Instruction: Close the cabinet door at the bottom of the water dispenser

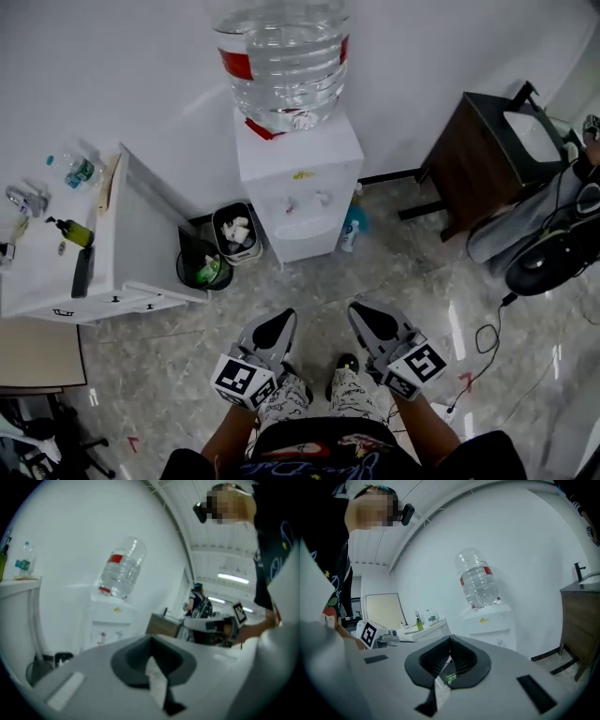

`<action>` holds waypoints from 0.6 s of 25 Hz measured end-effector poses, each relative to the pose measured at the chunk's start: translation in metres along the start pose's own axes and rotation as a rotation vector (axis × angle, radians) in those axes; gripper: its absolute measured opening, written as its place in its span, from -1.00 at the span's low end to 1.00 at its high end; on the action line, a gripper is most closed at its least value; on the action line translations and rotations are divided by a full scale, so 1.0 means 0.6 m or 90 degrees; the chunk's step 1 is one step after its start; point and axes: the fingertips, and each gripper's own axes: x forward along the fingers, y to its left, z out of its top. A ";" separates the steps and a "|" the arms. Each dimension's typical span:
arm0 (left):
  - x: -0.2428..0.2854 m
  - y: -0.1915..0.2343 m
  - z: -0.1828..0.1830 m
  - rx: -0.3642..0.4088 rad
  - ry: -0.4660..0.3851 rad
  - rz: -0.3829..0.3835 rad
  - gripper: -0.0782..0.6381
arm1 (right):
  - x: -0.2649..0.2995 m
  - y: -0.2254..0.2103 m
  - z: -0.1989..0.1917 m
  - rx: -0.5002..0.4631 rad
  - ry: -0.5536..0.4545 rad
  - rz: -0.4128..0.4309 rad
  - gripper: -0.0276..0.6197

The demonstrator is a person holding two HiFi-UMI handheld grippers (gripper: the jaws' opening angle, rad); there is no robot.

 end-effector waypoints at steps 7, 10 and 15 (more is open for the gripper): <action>-0.052 -0.054 0.110 -0.010 -0.022 -0.023 -0.78 | -0.039 0.093 0.098 0.001 -0.051 0.025 -0.87; -0.062 -0.058 0.123 0.020 -0.016 -0.018 -0.78 | -0.042 0.111 0.102 -0.001 -0.045 0.027 -0.87; -0.092 -0.059 0.125 0.021 -0.014 -0.043 -0.78 | -0.037 0.137 0.103 -0.021 -0.047 0.017 -0.87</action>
